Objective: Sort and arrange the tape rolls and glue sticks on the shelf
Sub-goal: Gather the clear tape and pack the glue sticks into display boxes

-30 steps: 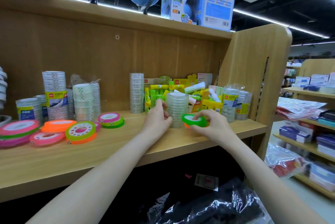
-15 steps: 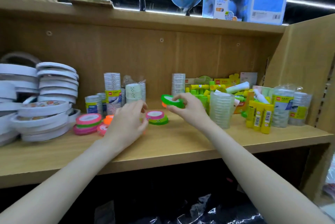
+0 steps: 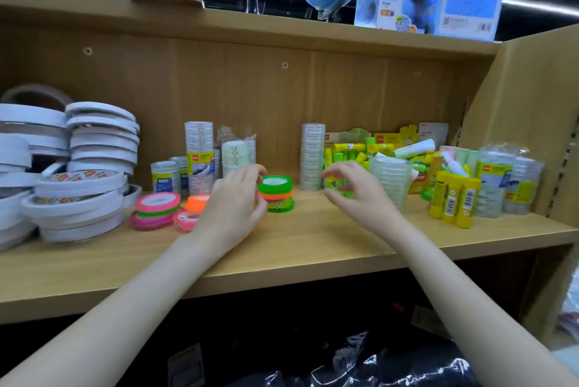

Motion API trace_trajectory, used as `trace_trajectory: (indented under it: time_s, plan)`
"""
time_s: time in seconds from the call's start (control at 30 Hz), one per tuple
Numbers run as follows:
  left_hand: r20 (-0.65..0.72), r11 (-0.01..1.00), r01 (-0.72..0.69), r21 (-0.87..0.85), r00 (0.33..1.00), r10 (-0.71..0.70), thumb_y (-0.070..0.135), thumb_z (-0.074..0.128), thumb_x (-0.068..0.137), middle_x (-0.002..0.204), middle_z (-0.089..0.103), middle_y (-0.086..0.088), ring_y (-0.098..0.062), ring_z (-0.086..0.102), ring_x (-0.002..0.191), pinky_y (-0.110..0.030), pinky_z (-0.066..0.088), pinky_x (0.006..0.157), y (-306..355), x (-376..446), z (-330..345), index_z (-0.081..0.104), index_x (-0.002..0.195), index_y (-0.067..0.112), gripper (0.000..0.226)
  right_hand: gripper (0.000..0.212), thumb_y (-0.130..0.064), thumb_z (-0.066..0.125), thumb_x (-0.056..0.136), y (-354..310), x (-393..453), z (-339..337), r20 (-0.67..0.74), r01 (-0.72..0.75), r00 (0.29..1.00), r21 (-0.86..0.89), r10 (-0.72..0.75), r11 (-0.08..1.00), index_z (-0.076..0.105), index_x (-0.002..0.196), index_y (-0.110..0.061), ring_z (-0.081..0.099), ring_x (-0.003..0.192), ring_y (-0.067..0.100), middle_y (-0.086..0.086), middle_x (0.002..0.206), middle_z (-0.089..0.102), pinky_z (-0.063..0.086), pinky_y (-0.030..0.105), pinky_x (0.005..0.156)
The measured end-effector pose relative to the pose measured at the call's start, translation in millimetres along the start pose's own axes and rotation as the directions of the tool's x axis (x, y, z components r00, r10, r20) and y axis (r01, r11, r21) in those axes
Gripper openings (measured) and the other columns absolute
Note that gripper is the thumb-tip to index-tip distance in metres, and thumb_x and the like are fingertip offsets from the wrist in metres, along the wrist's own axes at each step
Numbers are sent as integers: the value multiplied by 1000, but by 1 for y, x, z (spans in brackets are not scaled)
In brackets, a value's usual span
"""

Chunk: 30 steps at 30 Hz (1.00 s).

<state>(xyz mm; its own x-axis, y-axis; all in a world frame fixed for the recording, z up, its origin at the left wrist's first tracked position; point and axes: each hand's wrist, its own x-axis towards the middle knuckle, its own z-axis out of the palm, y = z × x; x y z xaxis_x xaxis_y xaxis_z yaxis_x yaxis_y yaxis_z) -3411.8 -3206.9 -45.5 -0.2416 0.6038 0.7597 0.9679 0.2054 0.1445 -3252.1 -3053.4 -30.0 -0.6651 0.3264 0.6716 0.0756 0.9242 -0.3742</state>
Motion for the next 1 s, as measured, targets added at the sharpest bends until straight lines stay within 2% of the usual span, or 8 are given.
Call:
trace_trajectory:
  time_s: [0.13, 0.3, 0.43, 0.53, 0.63, 0.77, 0.83, 1.0]
  plan:
    - [11, 997, -65, -27, 998, 66, 24, 42, 74, 108, 57, -11, -32, 55, 97, -42, 44, 82, 32, 17, 26, 52, 119, 7, 49, 16, -7, 61, 83, 15, -31, -42, -113, 46, 991, -165, -65, 985, 64, 99, -9, 49, 101, 16, 8, 107, 57, 35, 26, 92]
    - [30, 981, -164, -101, 985, 168, 39, 35, 73, 117, 53, -15, -34, 52, 98, -47, 48, 85, 80, 34, 63, 37, 134, 12, 67, 27, -14, 61, 81, 56, -48, -96, -301, -125, 954, -409, -5, 904, 64, 107, -8, 46, 111, 37, 16, 114, 54, 26, 26, 91]
    - [9, 972, -202, -118, 979, 205, 37, 62, 75, 133, 42, -17, -37, 42, 118, -47, 38, 99, 107, 49, 86, 15, 136, 34, 77, 52, -33, 59, 89, 84, -45, -131, -108, -232, 972, -582, 209, 779, 41, 137, -26, 31, 128, 33, 11, 138, 36, 30, 40, 103]
    - [51, 974, -222, -53, 973, 225, 39, 71, 75, 146, 25, -10, -31, 25, 131, -45, 30, 105, 117, 57, 99, 2, 136, 44, 92, 55, -48, 44, 93, 96, -36, -144, 44, -175, 952, -736, 304, 654, 27, 143, -36, 46, 121, 27, 5, 140, 33, 45, 37, 84]
    - [106, 967, -255, 21, 962, 251, 44, 67, 78, 148, 21, -2, -23, 18, 133, -39, 25, 107, 116, 61, 107, 1, 141, 44, 91, 48, -49, 42, 93, 101, -27, -145, 172, -140, 919, -699, 354, 702, 34, 138, -33, 53, 109, 25, 4, 126, 46, 47, 38, 79]
    - [74, 961, -273, -39, 959, 275, 36, 71, 77, 144, 32, -4, -22, 25, 129, -39, 28, 103, 113, 65, 109, 4, 133, 43, 87, 34, -34, 55, 92, 106, -22, -143, 223, -201, 905, -525, 362, 827, 46, 122, -23, 48, 65, 11, -6, 72, 46, 43, 32, 61]
    - [69, 957, -286, -35, 955, 288, 34, 70, 77, 142, 34, -5, -25, 30, 128, -39, 29, 103, 112, 66, 109, 5, 132, 42, 85, 28, -32, 58, 91, 107, -19, -140, 223, -217, 909, -471, 354, 855, 49, 116, -21, 46, 64, 6, -8, 70, 44, 39, 27, 54]
    - [75, 946, -324, -13, 943, 324, 34, 67, 81, 145, 32, 1, -24, 31, 125, -36, 32, 99, 105, 68, 105, 13, 142, 42, 82, 24, -31, 62, 87, 105, -8, -140, 142, -229, 946, -341, 291, 912, 54, 105, -17, 53, 78, 9, -15, 77, 48, 39, 23, 60]
